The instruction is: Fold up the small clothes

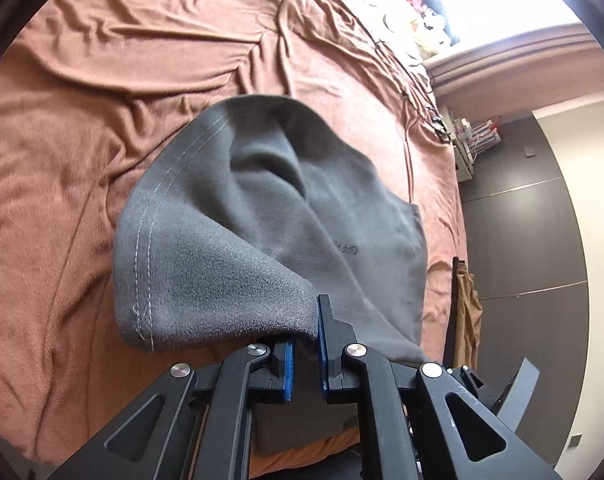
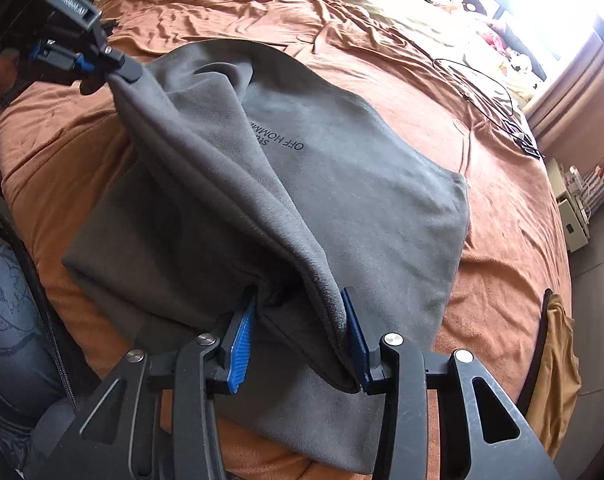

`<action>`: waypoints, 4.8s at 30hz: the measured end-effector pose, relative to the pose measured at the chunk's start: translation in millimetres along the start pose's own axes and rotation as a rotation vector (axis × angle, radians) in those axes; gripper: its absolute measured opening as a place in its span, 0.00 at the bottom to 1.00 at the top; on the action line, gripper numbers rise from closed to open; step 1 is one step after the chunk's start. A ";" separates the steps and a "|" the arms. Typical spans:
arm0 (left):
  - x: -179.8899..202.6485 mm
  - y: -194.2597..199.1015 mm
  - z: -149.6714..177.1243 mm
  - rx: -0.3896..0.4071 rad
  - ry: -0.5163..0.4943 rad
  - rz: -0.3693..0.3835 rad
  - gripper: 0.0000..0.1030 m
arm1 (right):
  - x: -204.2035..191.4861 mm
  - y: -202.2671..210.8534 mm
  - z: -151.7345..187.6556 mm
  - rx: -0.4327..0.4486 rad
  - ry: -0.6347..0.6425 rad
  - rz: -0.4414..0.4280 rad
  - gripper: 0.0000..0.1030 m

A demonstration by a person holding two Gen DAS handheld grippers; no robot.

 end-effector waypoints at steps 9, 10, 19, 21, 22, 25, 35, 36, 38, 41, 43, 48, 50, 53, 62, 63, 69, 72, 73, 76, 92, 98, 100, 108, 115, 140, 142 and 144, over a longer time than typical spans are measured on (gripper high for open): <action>64.1 19.9 -36.4 0.081 -0.136 0.041 0.09 | 13.2 34.5 3.6 0.035 -0.109 -0.099 0.06; 72.0 19.9 -40.2 0.086 -0.150 0.041 0.09 | 15.7 39.5 4.7 0.041 -0.132 -0.118 0.06; 134.9 -0.2 -65.4 0.072 -0.244 0.078 0.09 | 51.4 69.5 33.6 0.045 -0.414 -0.377 0.05; 148.9 -10.3 -68.6 0.059 -0.264 0.081 0.09 | 61.5 71.9 43.2 0.049 -0.469 -0.421 0.03; 155.0 -15.6 -69.6 0.052 -0.273 0.081 0.09 | 67.3 73.5 47.5 0.053 -0.497 -0.441 0.01; 175.0 -33.8 -75.1 0.031 -0.300 0.085 0.08 | 84.2 77.4 60.2 0.074 -0.564 -0.472 0.00; 202.2 -95.6 -78.2 -0.056 -0.353 0.052 0.08 | 115.2 54.0 94.8 0.048 -0.688 -0.489 0.01; 201.6 -101.9 -78.2 -0.064 -0.354 0.048 0.08 | 119.5 46.4 97.3 0.037 -0.708 -0.485 0.01; 200.9 -112.6 -78.5 -0.077 -0.354 0.045 0.08 | 127.2 34.4 103.0 0.031 -0.752 -0.510 0.06; 198.7 -126.0 -79.7 -0.094 -0.362 0.046 0.08 | 134.6 20.6 107.4 0.049 -0.817 -0.559 0.45; 197.4 -133.5 -80.5 -0.106 -0.364 0.047 0.08 | 141.1 18.8 112.2 0.087 -0.841 -0.552 0.56; 191.6 -150.1 -80.5 -0.126 -0.354 0.061 0.08 | 139.7 9.3 118.1 0.092 -0.838 -0.583 0.56; 189.6 -155.0 -79.6 -0.133 -0.349 0.069 0.08 | 136.9 1.6 117.0 0.068 -0.828 -0.555 0.56; 187.9 -157.9 -79.6 -0.137 -0.345 0.081 0.08 | 131.9 -9.4 116.2 0.038 -0.831 -0.518 0.56; 188.1 -143.1 -81.9 -0.121 -0.344 0.094 0.08 | 129.0 -8.2 115.3 0.044 -0.891 -0.544 0.04; 189.7 -140.2 -81.7 -0.117 -0.347 0.094 0.08 | 129.8 -4.5 116.8 0.049 -0.890 -0.531 0.04; 197.3 -118.6 -86.3 -0.074 -0.351 0.085 0.08 | 123.8 27.2 114.8 0.121 -0.885 -0.596 0.03; 204.2 -115.9 -85.3 -0.076 -0.360 0.087 0.08 | 124.3 42.8 118.0 0.141 -0.921 -0.623 0.03; 207.2 -116.8 -84.2 -0.078 -0.365 0.087 0.08 | 125.5 45.0 121.1 0.145 -0.932 -0.632 0.03; 215.4 -125.9 -80.7 -0.082 -0.377 0.081 0.08 | 128.1 48.9 130.2 0.152 -0.964 -0.649 0.03; 209.5 -241.9 -63.9 -0.199 -0.373 0.007 0.09 | 151.5 -18.4 181.0 0.041 -1.130 -0.566 0.03; 211.3 -255.3 -72.1 -0.175 -0.360 0.016 0.18 | 148.3 -19.2 174.6 0.035 -1.117 -0.536 0.03; 210.7 -245.6 -79.5 -0.135 -0.338 0.046 0.26 | 147.8 -20.8 172.2 0.036 -1.114 -0.533 0.03; 183.1 -182.2 -106.6 -0.044 -0.369 -0.004 0.38 | 141.8 -14.6 171.9 0.040 -1.082 -0.500 0.03; 124.2 -135.6 -106.7 -0.041 -0.399 -0.138 0.42 | 137.7 -2.4 163.4 0.034 -1.028 -0.459 0.30; 11.7 -159.2 -117.8 -0.081 -0.271 -0.278 0.42 | 174.6 -5.4 72.2 0.096 -0.863 -0.296 0.52; 10.4 -162.7 -121.0 -0.076 -0.276 -0.272 0.42 | 177.4 -12.4 58.3 0.097 -0.855 -0.314 0.49; 9.4 -165.1 -124.5 -0.071 -0.280 -0.266 0.42 | 179.9 -22.6 44.7 0.089 -0.842 -0.325 0.45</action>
Point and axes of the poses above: each gripper's, at about its wrist camera, not at the fingertips, and y roughly against the way its jaws point, x to its right, z to its underside, the point moved 5 cm from there along -y, roughly the way its jaws point, and after that the axes turned 8 degrees about -y, right-handed, at the moved point
